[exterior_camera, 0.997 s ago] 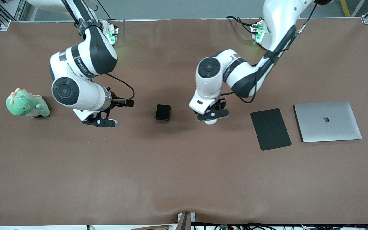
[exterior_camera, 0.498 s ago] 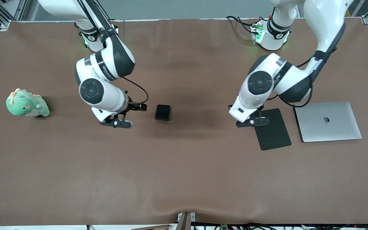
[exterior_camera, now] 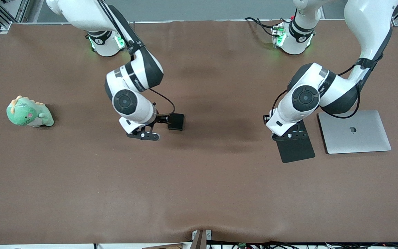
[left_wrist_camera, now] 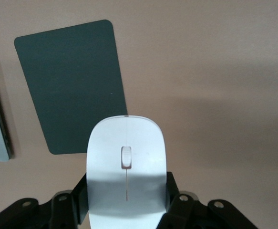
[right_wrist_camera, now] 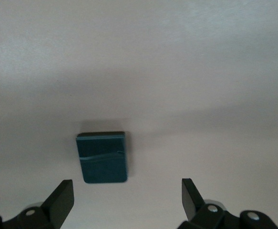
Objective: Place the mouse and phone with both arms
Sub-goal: 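Carry the mouse to the pad while the right gripper grasps the phone, then lower the mouse onto the pad while the right gripper lifts the phone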
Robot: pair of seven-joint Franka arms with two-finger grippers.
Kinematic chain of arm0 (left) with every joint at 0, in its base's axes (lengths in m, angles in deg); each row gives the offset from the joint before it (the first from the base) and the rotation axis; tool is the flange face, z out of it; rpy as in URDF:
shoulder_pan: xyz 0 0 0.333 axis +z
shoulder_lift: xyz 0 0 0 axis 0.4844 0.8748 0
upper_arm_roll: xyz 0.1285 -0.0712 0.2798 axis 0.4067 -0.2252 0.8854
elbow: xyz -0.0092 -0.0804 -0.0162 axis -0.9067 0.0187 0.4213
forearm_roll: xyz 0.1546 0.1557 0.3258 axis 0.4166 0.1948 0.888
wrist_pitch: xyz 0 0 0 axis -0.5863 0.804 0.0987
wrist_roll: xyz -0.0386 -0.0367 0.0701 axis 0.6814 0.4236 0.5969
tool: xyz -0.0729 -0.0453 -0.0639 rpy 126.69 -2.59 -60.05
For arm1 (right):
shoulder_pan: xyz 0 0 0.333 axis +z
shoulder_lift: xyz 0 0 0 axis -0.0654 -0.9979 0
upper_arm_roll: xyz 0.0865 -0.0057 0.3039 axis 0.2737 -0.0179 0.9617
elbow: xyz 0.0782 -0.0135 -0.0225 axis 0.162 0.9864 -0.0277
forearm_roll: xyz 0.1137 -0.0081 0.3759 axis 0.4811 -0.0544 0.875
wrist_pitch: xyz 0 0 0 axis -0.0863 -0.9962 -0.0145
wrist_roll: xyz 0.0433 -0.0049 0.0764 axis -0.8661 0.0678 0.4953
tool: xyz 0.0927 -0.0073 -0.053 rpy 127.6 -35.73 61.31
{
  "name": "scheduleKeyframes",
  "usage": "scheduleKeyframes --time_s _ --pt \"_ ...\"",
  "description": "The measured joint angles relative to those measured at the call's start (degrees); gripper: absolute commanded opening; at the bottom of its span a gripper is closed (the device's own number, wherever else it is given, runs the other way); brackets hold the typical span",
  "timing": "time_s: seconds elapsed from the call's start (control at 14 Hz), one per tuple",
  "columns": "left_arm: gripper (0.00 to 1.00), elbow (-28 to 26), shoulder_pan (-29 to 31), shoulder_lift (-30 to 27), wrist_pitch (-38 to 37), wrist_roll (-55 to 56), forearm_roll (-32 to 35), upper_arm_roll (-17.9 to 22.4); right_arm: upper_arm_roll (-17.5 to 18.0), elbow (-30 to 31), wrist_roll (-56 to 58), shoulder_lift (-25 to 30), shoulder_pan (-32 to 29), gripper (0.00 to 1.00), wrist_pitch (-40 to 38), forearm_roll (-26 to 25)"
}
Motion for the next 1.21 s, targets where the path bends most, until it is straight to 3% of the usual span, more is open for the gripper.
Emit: scheduleKeyframes --time_s 0.5,0.85,1.21 --pt "0.00 -5.2 5.3 -1.5 2.8 -4.1 0.1 -0.1 0.0 0.1 -2.2 -5.9 3.4 1.00 7.7 0.0" --pt "0.00 -8.8 8.5 -1.4 8.3 -5.3 2.3 -0.1 0.0 2.6 -2.4 -7.5 4.7 1.00 13.8 0.0" --pt "0.00 -10.8 15.4 1.4 14.6 -12.1 3.3 0.1 0.0 5.3 -4.9 -7.6 5.5 1.00 16.8 0.0"
